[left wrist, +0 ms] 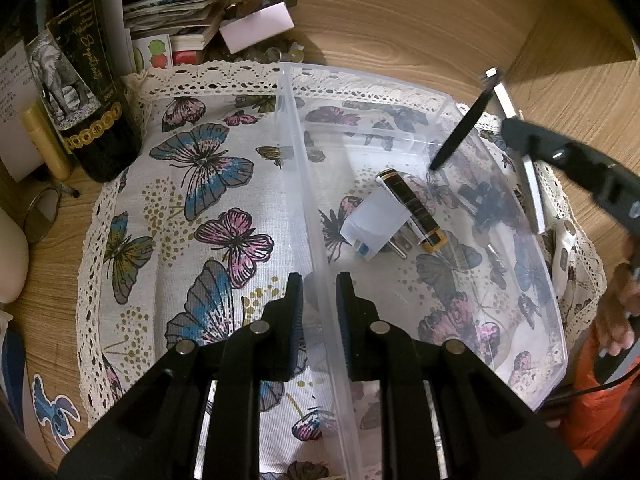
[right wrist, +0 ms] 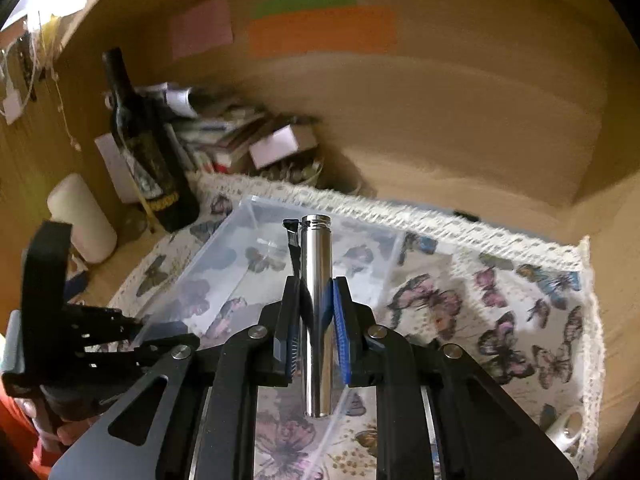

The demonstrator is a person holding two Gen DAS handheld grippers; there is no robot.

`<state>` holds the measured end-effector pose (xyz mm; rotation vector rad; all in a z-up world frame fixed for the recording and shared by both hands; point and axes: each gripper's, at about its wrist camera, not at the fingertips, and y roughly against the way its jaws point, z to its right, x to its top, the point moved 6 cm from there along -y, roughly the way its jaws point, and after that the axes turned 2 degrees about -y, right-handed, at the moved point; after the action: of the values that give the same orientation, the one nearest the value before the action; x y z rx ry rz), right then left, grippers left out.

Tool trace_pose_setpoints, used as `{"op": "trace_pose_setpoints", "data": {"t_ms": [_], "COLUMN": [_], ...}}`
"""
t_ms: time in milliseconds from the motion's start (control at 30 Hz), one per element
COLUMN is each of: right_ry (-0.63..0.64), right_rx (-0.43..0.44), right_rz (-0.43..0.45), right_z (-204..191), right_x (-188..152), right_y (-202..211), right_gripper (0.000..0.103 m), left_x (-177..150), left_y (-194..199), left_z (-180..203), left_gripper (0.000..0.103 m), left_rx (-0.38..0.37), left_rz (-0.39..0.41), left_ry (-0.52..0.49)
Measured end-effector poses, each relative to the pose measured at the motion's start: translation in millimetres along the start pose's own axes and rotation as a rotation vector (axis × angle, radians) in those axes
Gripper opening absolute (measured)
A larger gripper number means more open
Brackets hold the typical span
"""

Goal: Organize rigid objects
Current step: 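Carry the silver cylinder into the clear box and open the right tool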

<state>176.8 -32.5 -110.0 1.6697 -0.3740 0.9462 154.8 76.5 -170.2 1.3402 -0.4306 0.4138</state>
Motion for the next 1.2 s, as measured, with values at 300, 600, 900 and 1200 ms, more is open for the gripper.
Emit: {"op": "trace_pose_setpoints", "data": {"t_ms": [300, 600, 900, 1200], "right_ry": [0.046, 0.091, 0.091, 0.048], "right_rx": [0.008, 0.006, -0.001, -0.081], "right_rz": [-0.140, -0.228, -0.175, -0.018], "right_z": [-11, -14, -15, 14], "right_x": [-14, -25, -16, 5], "right_y": [-37, -56, -42, 8], "right_gripper": [0.014, 0.015, 0.016, 0.030], "left_x": [-1, -1, -1, -1], "left_y": [1, 1, 1, 1], "left_z": [0, -1, -1, -1], "left_gripper": [0.017, 0.017, 0.017, 0.017], "left_rx": [-0.003, -0.004, -0.004, -0.004], "left_rz": [0.002, 0.001, 0.001, 0.002], "left_ry": [-0.001, -0.001, -0.001, -0.002]}}
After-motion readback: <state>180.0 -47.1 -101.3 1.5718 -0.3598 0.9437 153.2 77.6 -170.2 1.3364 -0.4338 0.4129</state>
